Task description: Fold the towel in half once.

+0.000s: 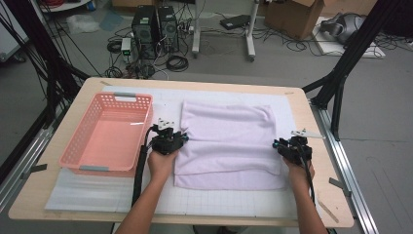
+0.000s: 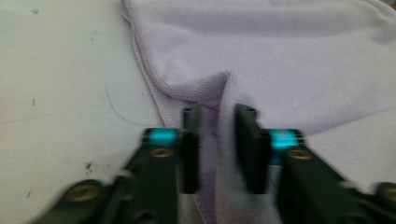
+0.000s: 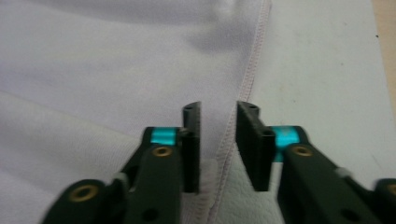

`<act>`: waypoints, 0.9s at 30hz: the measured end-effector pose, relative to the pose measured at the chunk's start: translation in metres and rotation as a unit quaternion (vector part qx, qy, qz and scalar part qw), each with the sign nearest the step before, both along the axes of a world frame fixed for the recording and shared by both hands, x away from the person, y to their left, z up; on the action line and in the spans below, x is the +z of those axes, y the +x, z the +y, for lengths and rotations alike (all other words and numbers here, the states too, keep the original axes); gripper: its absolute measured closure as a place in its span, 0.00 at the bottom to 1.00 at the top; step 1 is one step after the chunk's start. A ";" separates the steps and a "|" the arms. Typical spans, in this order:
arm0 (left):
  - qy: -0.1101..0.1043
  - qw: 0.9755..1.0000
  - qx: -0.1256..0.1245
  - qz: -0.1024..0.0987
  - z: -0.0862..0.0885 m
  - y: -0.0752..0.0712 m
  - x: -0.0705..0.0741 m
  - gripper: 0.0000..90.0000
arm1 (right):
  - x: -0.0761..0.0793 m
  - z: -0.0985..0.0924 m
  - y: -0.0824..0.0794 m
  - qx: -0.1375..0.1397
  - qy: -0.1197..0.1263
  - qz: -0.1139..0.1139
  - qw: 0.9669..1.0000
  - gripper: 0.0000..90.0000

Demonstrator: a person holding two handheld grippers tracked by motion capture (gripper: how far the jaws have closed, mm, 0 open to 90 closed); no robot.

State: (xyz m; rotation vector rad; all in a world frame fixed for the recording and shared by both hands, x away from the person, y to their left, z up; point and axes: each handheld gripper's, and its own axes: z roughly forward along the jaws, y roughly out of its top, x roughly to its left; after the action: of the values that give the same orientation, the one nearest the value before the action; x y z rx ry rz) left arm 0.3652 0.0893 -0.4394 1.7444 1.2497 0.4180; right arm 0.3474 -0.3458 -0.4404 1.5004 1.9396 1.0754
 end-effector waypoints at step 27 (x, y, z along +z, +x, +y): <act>-0.020 0.995 -0.091 -0.024 0.030 -0.089 0.002 0.56 | 0.002 -0.012 -0.088 0.071 0.015 -0.001 0.997 0.72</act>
State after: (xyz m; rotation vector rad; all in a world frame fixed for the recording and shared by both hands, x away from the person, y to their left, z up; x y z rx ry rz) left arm 0.2765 0.1196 -0.4373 1.7863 1.0474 0.3239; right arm 0.2589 -0.3576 -0.4383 1.3940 2.0636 1.1697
